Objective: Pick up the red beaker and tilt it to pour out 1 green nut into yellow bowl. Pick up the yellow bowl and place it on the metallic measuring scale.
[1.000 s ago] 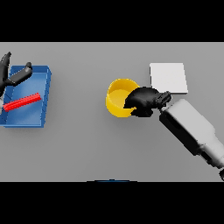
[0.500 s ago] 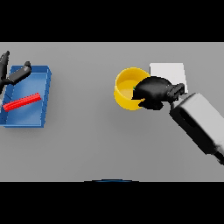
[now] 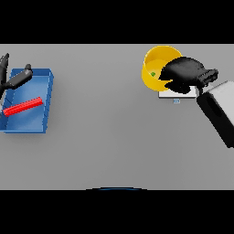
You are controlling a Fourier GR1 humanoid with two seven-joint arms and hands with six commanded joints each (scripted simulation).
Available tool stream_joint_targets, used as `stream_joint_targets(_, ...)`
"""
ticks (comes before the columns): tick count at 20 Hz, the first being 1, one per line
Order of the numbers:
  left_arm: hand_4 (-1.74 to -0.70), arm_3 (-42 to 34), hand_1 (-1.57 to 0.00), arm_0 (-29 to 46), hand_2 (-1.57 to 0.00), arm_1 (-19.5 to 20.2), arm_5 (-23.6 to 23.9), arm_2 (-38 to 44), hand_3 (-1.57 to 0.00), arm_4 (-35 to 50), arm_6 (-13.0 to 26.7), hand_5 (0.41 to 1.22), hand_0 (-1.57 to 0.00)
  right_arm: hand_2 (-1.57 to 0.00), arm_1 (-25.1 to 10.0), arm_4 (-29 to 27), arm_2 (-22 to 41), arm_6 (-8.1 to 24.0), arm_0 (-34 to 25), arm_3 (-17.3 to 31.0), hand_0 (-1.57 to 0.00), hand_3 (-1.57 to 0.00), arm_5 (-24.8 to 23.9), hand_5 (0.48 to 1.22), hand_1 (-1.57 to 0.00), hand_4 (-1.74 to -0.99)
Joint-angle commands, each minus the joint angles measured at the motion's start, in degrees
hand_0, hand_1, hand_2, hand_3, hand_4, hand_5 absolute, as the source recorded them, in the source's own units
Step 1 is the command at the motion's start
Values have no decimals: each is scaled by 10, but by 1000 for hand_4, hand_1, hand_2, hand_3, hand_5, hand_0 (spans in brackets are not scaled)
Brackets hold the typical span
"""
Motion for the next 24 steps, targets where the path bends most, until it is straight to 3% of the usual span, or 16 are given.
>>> stream_joint_targets(1, -811, 0, 1, -1, 1, -1, -1, 0, 1, 1, 5, 743, 1, -1570, 3, -1, -5, -1, -3, 22, -1571, -1220, -10, 1221, -1571, -1720)
stream_joint_targets(7, -829, -13, 1, 0, 1, 7, 3, 2, 1, 4, 23, 774, 1, -1571, -5, 1, -14, -33, -26, 139, -1571, -1168, -59, 1221, -1571, -1720)
stream_joint_targets(15, -807, -13, 1, 2, 1, 10, -1, -3, 1, 0, 29, 749, 1, -1571, 27, 22, -5, -58, -53, 291, -1571, -1410, -137, 1221, -1568, -1724)
stream_joint_targets(17, -796, -11, 1, -1, 1, 6, 1, -3, 1, -1, 30, 737, 1, -1571, 31, 20, -2, -69, -54, 314, -1571, -1460, -145, 1221, -1547, -1726)
stream_joint_targets(19, -796, -11, 1, 0, 1, 1, 4, -3, 1, -1, 25, 729, 1, -1565, 44, 24, 1, -50, -54, 331, -1571, -1500, -160, 1221, -1499, -1727)
stream_joint_targets(21, -805, -4, 1, -5, 1, -3, 2, -3, 1, 0, 25, 728, 1, -1567, 49, 23, 3, -52, -59, 342, -1571, -1510, -167, 1221, -1475, -1727)
stream_joint_targets(23, -806, 0, 1, -6, 1, 1, -3, 0, 1, 2, 22, 734, 1, -1568, 50, 17, 3, -71, -64, 361, -1548, -1481, -167, 1221, -1420, -1721)
stream_joint_targets(24, -809, 5, 1, -6, 1, 0, -4, 1, 1, 2, 22, 734, 1, -1569, 53, 15, 4, -68, -66, 366, -1527, -1320, -166, 1221, -1401, -1725)
